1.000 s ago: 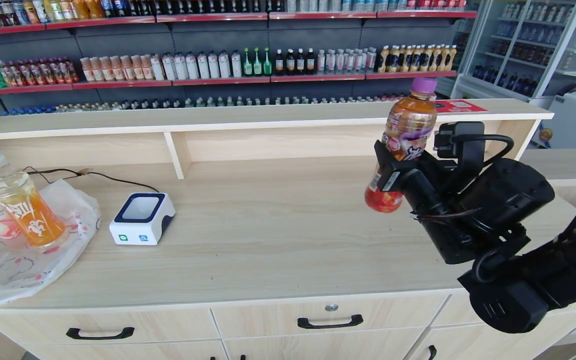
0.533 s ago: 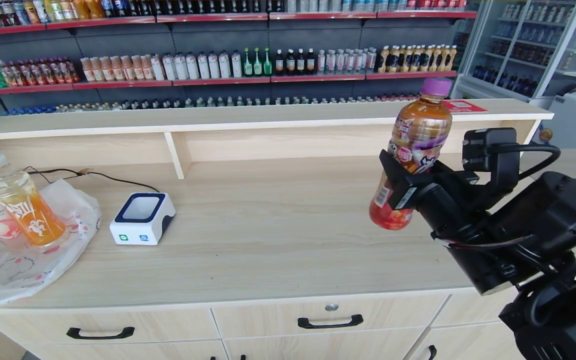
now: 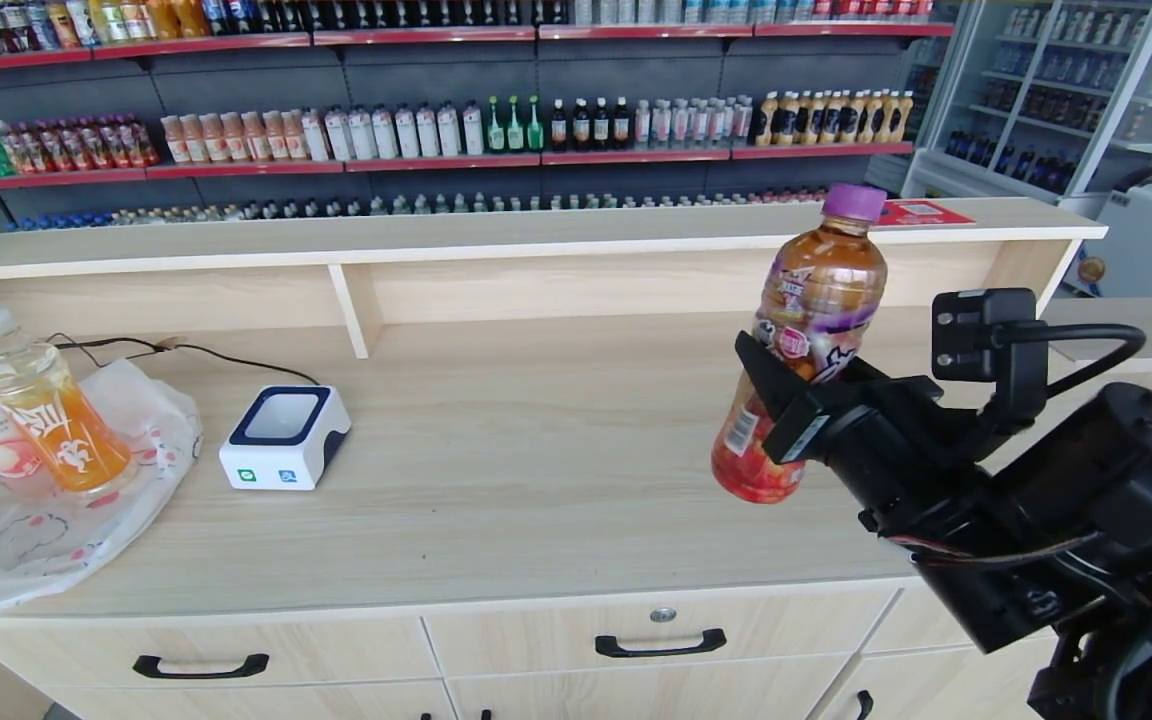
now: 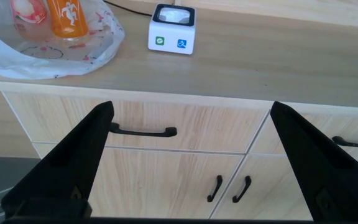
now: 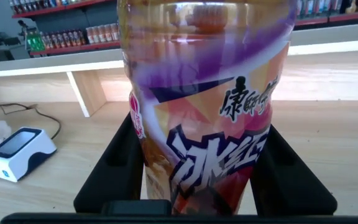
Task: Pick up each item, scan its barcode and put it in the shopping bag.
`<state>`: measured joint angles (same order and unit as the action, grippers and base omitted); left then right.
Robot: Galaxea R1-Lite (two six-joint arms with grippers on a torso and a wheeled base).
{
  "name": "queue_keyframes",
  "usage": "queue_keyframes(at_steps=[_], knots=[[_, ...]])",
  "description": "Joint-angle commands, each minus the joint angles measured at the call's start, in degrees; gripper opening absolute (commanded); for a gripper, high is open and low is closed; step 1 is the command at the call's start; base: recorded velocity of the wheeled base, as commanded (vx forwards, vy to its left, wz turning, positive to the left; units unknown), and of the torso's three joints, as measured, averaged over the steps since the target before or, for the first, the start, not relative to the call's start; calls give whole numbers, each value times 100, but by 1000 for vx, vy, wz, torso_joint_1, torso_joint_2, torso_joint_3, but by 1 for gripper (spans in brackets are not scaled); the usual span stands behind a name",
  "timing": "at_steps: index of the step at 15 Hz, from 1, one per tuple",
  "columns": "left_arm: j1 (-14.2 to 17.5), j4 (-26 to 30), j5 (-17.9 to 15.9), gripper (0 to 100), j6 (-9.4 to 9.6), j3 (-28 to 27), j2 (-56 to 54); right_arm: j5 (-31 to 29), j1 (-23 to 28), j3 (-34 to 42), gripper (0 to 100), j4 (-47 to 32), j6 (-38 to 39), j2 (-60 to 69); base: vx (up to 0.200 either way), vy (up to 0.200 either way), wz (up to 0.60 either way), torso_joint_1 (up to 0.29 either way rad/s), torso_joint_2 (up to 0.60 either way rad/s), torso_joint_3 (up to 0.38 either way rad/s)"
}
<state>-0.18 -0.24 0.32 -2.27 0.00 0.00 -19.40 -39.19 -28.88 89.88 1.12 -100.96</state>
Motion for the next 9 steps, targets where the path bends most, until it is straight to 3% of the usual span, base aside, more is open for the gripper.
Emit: queue_keyframes(at_steps=[1, 6, 9], knots=[[1, -2, 3, 100, -2, 0, 9, -3, -97, 32, 0, 12, 90, -20, 0, 0, 0, 0, 0, 0], [1, -2, 3, 100, -2, 0, 9, -3, -783, -30, 0, 12, 556, -310, 0, 0, 0, 0, 0, 0], [1, -2, -5, 100, -2, 0, 9, -3, -923, -188, 0, 12, 591, -468, 0, 0, 0, 0, 0, 0]])
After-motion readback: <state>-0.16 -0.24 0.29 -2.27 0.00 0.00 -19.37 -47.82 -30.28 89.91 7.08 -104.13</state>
